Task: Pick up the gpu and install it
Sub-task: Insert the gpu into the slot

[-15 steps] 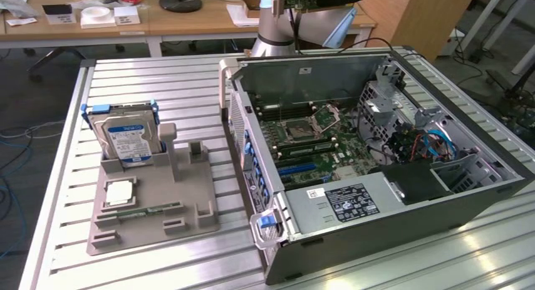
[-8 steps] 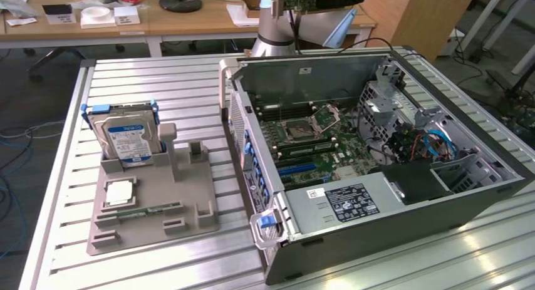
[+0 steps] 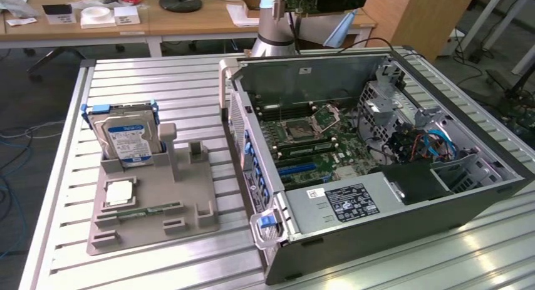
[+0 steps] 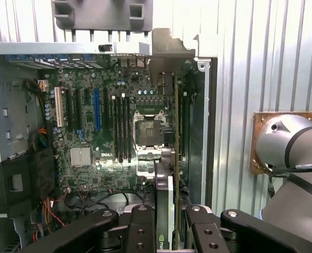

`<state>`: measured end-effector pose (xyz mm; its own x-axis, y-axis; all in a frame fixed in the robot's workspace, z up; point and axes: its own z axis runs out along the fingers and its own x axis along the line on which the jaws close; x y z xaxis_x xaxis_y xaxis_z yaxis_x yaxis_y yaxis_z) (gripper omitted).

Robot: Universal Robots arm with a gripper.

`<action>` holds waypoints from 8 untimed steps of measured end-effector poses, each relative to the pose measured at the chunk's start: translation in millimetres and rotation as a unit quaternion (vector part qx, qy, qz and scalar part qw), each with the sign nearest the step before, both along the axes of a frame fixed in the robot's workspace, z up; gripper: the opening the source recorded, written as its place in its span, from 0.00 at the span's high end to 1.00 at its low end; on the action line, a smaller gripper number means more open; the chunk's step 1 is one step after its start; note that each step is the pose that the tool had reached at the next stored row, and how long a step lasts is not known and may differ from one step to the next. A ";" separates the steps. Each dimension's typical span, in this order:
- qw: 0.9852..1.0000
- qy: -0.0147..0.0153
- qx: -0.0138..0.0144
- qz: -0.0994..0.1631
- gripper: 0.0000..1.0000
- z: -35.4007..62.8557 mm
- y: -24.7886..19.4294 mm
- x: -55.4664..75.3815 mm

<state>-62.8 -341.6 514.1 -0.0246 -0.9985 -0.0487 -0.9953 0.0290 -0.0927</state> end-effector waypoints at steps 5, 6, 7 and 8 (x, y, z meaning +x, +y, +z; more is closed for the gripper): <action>1.000 0.010 0.000 0.000 0.73 -2.7 -1.3 4.5; 1.000 0.013 0.000 0.000 0.73 -3.1 -1.6 4.9; 1.000 0.015 0.000 0.000 0.73 -3.4 -1.7 5.1; 1.000 0.015 0.000 0.000 0.73 -3.4 -1.7 5.1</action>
<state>-57.7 -343.3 510.7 -0.0261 -0.9985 -0.0479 -0.9976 0.0291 -0.0629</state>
